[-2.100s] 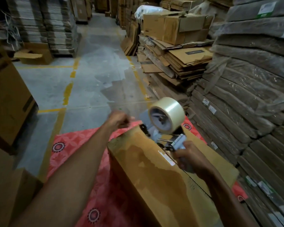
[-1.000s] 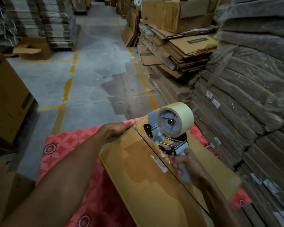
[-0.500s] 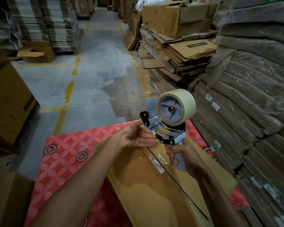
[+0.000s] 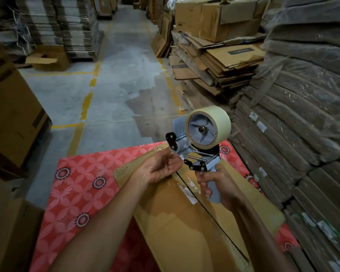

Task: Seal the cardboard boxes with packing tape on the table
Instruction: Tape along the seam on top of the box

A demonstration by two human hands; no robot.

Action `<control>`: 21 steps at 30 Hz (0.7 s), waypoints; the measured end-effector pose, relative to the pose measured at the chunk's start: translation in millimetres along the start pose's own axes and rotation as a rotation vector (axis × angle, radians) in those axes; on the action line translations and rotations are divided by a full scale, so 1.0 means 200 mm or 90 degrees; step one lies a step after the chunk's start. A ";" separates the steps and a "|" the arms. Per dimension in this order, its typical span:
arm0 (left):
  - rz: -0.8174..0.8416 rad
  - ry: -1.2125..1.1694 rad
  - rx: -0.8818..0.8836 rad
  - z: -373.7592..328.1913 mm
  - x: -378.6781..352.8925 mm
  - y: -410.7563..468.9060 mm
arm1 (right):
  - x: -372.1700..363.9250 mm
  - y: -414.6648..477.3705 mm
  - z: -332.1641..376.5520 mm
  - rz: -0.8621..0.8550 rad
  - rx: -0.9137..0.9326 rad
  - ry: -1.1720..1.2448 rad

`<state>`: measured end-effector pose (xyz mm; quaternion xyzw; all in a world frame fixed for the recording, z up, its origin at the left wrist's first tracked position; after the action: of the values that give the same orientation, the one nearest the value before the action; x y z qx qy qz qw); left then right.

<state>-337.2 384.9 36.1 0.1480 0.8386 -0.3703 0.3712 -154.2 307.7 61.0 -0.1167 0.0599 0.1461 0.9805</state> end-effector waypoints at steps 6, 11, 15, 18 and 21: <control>0.042 -0.103 0.013 0.01 0.00 -0.03 | -0.04 0.05 -0.02 -0.005 -0.007 0.009; 0.041 -0.138 0.034 0.00 0.02 -0.01 | -0.04 0.08 -0.04 -0.008 -0.019 -0.006; 0.026 -0.073 0.040 -0.06 -0.01 -0.04 | -0.04 0.11 -0.03 -0.002 -0.022 -0.035; -0.003 -0.036 0.044 -0.13 0.02 -0.04 | -0.05 0.13 -0.01 0.007 -0.020 -0.051; -0.037 -0.010 0.034 -0.20 0.06 -0.04 | -0.07 0.16 0.01 0.025 -0.014 -0.070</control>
<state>-369.5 408.8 49.0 0.1309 0.8294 -0.4043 0.3626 -177.3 335.0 58.8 -0.1184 0.0065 0.1720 0.9779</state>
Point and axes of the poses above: each hand's wrist, its own y-axis towards the middle knuckle, its own x-axis out of the back of the hand, z = x × y, the point moved 2 cm from there along y, towards the middle knuckle, and after that the axes turned 5 degrees about z, right-handed, at the moved point
